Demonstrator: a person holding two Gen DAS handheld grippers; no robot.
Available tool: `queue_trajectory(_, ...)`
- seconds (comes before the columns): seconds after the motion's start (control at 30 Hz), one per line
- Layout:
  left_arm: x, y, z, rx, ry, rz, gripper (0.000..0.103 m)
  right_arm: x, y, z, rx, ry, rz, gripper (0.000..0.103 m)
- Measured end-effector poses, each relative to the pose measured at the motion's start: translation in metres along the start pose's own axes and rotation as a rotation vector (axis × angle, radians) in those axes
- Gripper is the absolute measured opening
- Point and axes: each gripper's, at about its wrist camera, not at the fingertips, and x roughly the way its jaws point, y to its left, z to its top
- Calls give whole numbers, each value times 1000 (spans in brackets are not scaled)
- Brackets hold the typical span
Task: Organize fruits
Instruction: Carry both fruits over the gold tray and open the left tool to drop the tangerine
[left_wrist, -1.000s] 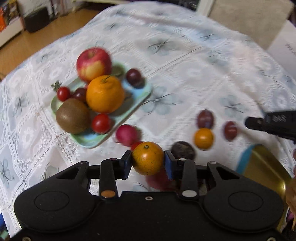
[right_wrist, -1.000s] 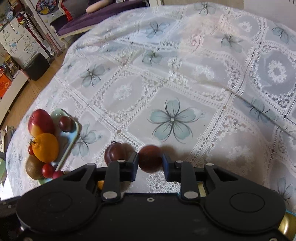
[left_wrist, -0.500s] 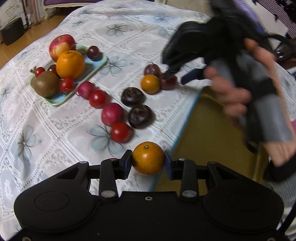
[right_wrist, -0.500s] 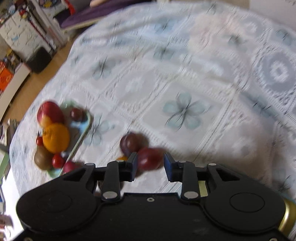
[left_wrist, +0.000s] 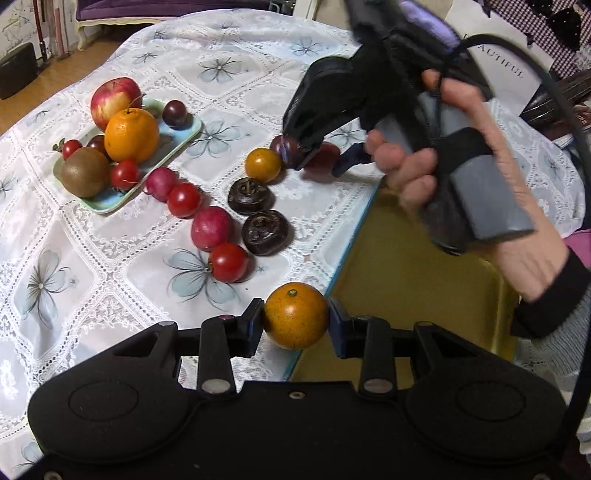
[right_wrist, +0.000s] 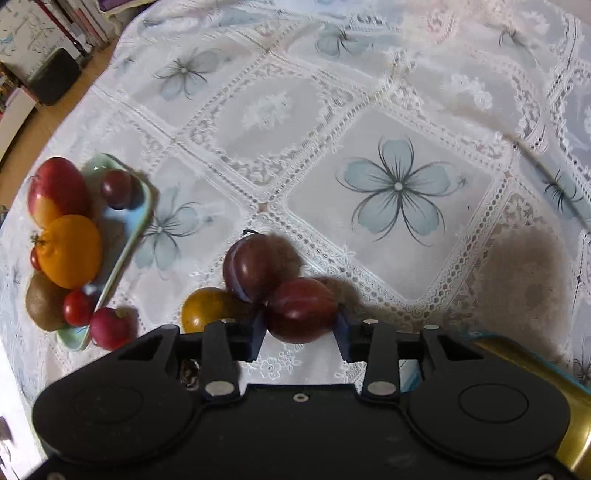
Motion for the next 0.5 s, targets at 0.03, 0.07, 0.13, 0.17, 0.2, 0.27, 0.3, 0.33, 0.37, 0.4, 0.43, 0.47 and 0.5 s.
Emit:
queue_trajectory(0.03, -1, -1, 0, 4, -4, -9, 45, -5, 0, -2, -10, -9, 5, 39)
queue_trajectory(0.07, -3, -3, -1, 12, -9, -15, 45, -11, 0, -3, -16, -15, 9, 39)
queue_trajectory(0.13, -8, -9, -3, 26, -19, -19, 45, -28, -7, -9, -5, -28, 11, 39)
queue_trajectory(0.17, -9, -11, -3, 32, -22, -22, 45, -38, -12, -13, 2, -37, 16, 39)
queue_trajectory(0.2, -10, -14, -4, 37, -23, -27, 45, -48, -18, -18, 8, -45, 24, 39)
queue_trajectory(0.27, -12, -20, -7, 50, -16, -35, 45, -69, -31, -34, 23, -57, 34, 39)
queue_trajectory(0.3, -12, -24, -10, 59, -11, -31, 45, -78, -38, -43, 35, -63, 37, 39)
queue_trajectory(0.33, -12, -28, -13, 67, -7, -23, 45, -87, -46, -53, 49, -68, 38, 39)
queue_trajectory(0.37, -11, -33, -18, 77, -2, -13, 45, -94, -55, -64, 65, -73, 34, 39)
queue_trajectory(0.4, -9, -38, -22, 87, 5, -1, 45, -100, -63, -76, 80, -72, 20, 39)
queue_trajectory(0.43, -8, -42, -27, 96, 12, 10, 45, -106, -72, -90, 94, -71, 0, 39)
queue_trajectory(0.47, -6, -47, -32, 105, 20, 22, 45, -111, -79, -102, 111, -80, -14, 39)
queue_trajectory(0.5, -4, -51, -37, 114, 28, 35, 45, -114, -86, -114, 130, -90, -23, 39)
